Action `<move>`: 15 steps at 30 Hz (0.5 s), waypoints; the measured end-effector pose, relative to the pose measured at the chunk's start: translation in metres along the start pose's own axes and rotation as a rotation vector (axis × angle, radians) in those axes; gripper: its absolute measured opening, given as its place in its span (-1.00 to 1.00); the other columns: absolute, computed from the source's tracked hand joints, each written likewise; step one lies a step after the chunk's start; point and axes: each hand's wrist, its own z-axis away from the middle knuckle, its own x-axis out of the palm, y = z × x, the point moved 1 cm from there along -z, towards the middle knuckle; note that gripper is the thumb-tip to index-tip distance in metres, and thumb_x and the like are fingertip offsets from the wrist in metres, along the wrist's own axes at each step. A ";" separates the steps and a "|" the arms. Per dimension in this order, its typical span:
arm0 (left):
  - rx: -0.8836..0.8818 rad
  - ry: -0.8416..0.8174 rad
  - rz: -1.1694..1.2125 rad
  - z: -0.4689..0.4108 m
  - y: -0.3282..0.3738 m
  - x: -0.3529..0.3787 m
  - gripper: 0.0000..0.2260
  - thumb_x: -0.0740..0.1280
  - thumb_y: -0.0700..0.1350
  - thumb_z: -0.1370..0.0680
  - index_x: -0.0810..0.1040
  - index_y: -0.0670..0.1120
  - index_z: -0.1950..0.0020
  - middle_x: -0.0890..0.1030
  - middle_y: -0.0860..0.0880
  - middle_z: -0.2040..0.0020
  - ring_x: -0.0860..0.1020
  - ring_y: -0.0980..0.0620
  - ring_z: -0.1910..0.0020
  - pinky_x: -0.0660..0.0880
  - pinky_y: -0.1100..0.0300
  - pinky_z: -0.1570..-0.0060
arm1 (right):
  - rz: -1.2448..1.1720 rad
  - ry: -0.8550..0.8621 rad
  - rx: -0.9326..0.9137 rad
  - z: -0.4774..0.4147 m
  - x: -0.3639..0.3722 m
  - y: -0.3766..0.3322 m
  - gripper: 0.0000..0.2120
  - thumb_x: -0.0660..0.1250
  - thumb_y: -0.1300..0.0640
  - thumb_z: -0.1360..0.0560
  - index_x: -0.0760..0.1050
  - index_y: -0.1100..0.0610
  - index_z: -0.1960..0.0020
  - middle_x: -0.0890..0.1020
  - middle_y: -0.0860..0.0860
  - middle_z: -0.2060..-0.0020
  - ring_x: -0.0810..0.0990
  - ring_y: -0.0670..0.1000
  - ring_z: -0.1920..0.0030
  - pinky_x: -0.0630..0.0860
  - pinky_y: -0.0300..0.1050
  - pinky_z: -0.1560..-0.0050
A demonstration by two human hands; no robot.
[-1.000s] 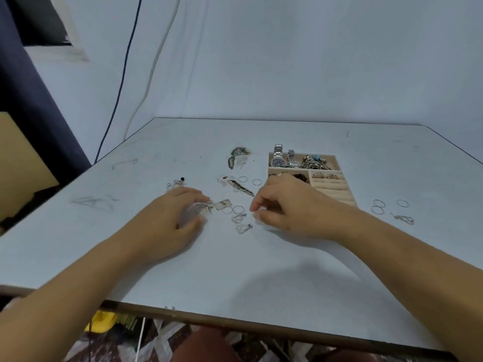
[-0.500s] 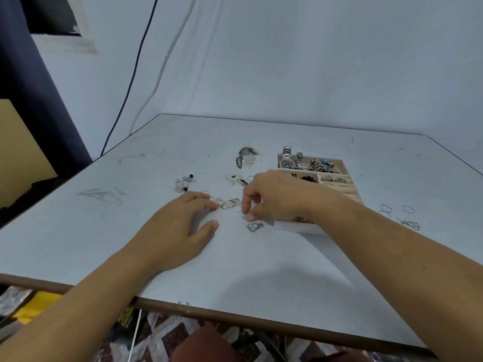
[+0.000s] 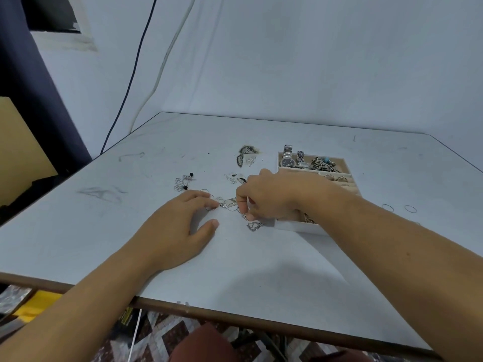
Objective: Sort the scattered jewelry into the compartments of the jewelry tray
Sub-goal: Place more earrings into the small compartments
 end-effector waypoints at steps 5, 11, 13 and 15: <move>-0.010 0.002 0.008 0.000 0.002 -0.001 -0.61 0.19 0.21 -0.47 0.49 0.17 -0.26 0.41 0.24 -0.31 0.37 0.31 -0.24 0.30 0.33 -0.16 | -0.019 -0.019 -0.015 0.002 -0.003 -0.002 -0.87 0.20 0.10 -0.53 0.48 -0.11 0.03 0.39 -0.21 0.18 0.30 -0.06 -0.05 0.34 -0.04 0.02; -0.013 -0.003 -0.003 0.000 0.002 -0.001 -0.59 0.17 0.23 -0.46 0.49 0.17 -0.26 0.41 0.24 -0.30 0.37 0.31 -0.23 0.30 0.34 -0.14 | -0.091 0.019 -0.033 0.000 0.000 0.004 -0.89 0.30 -0.03 -0.51 0.44 -0.19 -0.02 0.36 -0.20 0.19 0.40 -0.03 -0.05 0.42 0.01 -0.02; -0.013 -0.002 0.000 0.000 0.002 -0.001 -0.60 0.18 0.22 -0.47 0.49 0.17 -0.26 0.41 0.25 -0.29 0.35 0.35 -0.22 0.29 0.35 -0.13 | -0.148 0.036 -0.023 -0.002 -0.001 0.006 -0.87 0.35 -0.03 -0.48 0.47 -0.15 -0.01 0.39 -0.18 0.16 0.47 -0.02 -0.02 0.43 -0.06 0.08; -0.015 -0.001 0.006 0.000 0.002 -0.001 -0.61 0.18 0.22 -0.47 0.49 0.17 -0.26 0.41 0.25 -0.29 0.34 0.36 -0.21 0.28 0.36 -0.13 | -0.188 0.058 -0.015 -0.003 -0.002 0.008 -0.80 0.39 -0.06 -0.45 0.46 -0.12 -0.04 0.41 -0.18 0.14 0.48 -0.07 0.07 0.41 -0.10 0.13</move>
